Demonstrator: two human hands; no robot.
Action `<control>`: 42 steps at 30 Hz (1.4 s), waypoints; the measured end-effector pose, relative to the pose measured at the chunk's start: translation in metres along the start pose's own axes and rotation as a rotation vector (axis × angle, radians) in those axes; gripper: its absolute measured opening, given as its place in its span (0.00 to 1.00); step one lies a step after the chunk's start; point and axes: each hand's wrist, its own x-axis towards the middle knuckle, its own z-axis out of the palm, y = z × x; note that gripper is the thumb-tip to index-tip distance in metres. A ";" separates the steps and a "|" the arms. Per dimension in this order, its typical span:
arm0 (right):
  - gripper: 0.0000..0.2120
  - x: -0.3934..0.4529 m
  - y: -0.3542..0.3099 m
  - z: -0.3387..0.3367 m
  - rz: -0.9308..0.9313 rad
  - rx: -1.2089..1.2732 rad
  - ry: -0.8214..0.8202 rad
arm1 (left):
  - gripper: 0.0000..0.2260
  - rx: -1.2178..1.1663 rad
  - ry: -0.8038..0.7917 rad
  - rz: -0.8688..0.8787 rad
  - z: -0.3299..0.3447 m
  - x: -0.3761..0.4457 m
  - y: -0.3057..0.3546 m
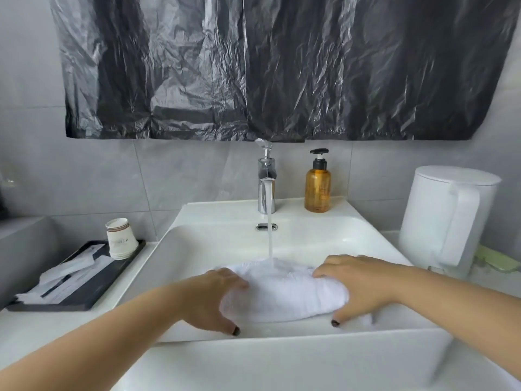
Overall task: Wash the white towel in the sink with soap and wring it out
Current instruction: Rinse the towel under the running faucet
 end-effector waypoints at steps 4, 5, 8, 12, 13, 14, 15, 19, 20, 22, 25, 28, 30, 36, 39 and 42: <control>0.20 -0.003 0.010 0.004 0.040 0.054 -0.052 | 0.31 0.376 0.014 0.038 0.017 0.002 0.000; 0.14 0.000 0.013 0.005 0.055 0.104 -0.020 | 0.29 0.471 0.061 0.058 0.017 0.004 0.000; 0.14 0.012 0.022 0.000 0.121 0.232 0.206 | 0.19 0.594 0.261 0.090 0.002 0.008 0.006; 0.13 0.030 0.033 -0.015 0.167 0.466 0.459 | 0.11 0.100 0.431 -0.078 -0.027 0.026 -0.007; 0.13 0.035 0.033 -0.020 0.176 0.495 0.482 | 0.10 -0.037 0.541 -0.097 -0.034 0.029 -0.008; 0.14 0.040 0.033 -0.026 0.184 0.507 0.499 | 0.08 -0.128 0.606 -0.112 -0.040 0.031 -0.008; 0.15 0.042 0.032 -0.033 0.181 0.489 0.527 | 0.07 -0.205 0.627 -0.137 -0.046 0.031 -0.007; 0.20 0.034 0.029 -0.074 0.078 0.326 0.503 | 0.05 -0.372 0.582 -0.100 -0.066 0.029 -0.014; 0.22 0.032 0.031 -0.082 0.068 0.268 0.413 | 0.04 -0.374 0.553 -0.057 -0.069 0.026 -0.015; 0.25 0.030 0.035 -0.092 0.062 0.133 0.280 | 0.09 -0.337 0.455 0.010 -0.077 0.020 -0.018; 0.17 0.036 0.046 -0.101 0.049 0.082 0.298 | 0.26 -0.104 0.377 -0.030 -0.093 0.018 -0.021; 0.05 0.041 0.055 -0.114 0.055 0.086 0.425 | 0.19 0.051 0.510 -0.002 -0.112 0.023 -0.034; 0.06 0.046 0.059 -0.123 0.070 0.076 0.552 | 0.15 0.047 0.649 0.034 -0.125 0.025 -0.045; 0.15 0.050 0.055 -0.102 0.017 0.017 0.598 | 0.11 0.038 0.707 -0.005 -0.111 0.023 -0.059; 0.15 0.043 0.044 -0.056 -0.005 -0.002 0.359 | 0.10 0.020 0.515 -0.026 -0.069 0.010 -0.061; 0.13 0.026 0.029 -0.016 -0.018 0.100 0.126 | 0.10 -0.049 0.291 -0.043 -0.030 -0.006 -0.058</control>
